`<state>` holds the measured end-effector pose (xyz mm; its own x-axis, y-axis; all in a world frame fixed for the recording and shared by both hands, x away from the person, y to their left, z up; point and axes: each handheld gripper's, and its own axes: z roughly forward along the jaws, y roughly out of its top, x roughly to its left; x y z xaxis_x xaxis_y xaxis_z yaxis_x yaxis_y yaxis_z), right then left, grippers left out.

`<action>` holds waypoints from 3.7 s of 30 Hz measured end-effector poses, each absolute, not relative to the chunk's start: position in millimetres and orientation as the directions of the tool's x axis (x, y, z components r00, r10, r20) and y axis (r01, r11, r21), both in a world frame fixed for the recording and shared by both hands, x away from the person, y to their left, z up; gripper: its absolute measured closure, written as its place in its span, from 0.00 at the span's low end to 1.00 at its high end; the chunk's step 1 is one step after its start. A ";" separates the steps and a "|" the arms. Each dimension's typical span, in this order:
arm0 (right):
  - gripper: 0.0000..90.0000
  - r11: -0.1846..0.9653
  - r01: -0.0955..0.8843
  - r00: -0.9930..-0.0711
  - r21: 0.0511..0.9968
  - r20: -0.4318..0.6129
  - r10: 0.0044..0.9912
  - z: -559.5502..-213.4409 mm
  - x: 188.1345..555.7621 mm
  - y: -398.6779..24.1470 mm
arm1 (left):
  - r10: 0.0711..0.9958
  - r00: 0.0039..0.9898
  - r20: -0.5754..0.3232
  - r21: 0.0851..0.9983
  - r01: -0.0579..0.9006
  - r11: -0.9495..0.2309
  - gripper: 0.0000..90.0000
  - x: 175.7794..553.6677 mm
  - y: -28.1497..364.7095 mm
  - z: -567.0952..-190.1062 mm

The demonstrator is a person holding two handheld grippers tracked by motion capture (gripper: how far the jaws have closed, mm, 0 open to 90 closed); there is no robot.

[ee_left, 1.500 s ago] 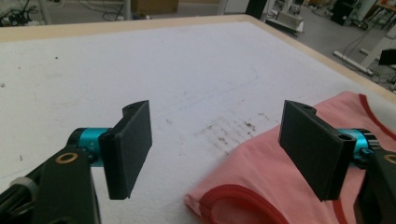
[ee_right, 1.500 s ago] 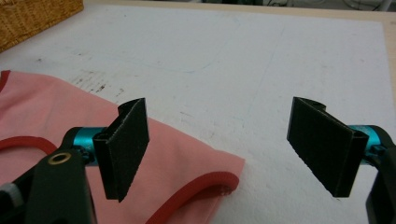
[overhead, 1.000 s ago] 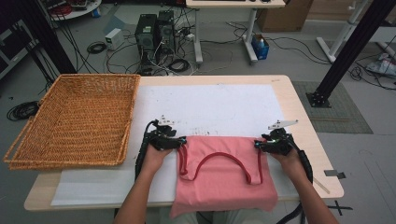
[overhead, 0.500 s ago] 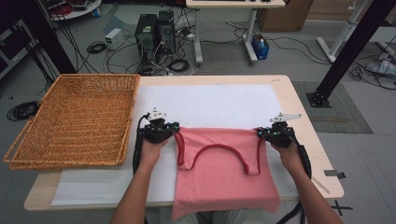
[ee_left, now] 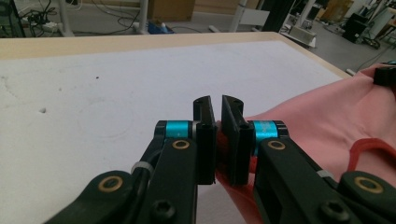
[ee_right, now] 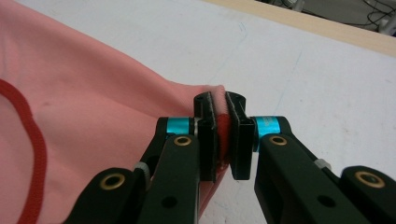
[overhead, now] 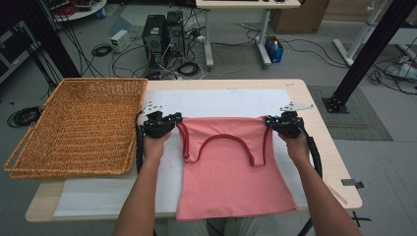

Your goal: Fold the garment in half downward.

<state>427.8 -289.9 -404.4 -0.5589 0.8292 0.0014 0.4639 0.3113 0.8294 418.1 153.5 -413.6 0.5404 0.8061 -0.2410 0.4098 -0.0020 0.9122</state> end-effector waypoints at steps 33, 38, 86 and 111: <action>0.92 0.286 0.374 -0.679 0.882 0.050 0.732 -436.2 276.0 -326.3 | 0.742 0.628 -0.236 0.929 0.369 -0.018 0.78 259.9 139.5 -437.9; 0.61 0.216 0.402 -0.659 0.890 0.118 0.743 -428.2 270.3 -334.6 | 0.786 0.551 -0.280 0.918 0.393 0.052 0.46 266.2 150.5 -428.4; 0.96 0.205 0.505 -0.499 0.839 0.091 0.862 -426.9 415.6 -277.1 | 0.838 0.484 -0.252 0.850 0.525 -0.048 0.94 404.5 153.2 -442.4; 0.73 0.164 0.617 -0.492 0.770 0.215 0.843 -442.1 360.0 -308.6 | 0.825 0.458 -0.331 0.793 0.609 -0.020 0.66 333.7 152.2 -449.9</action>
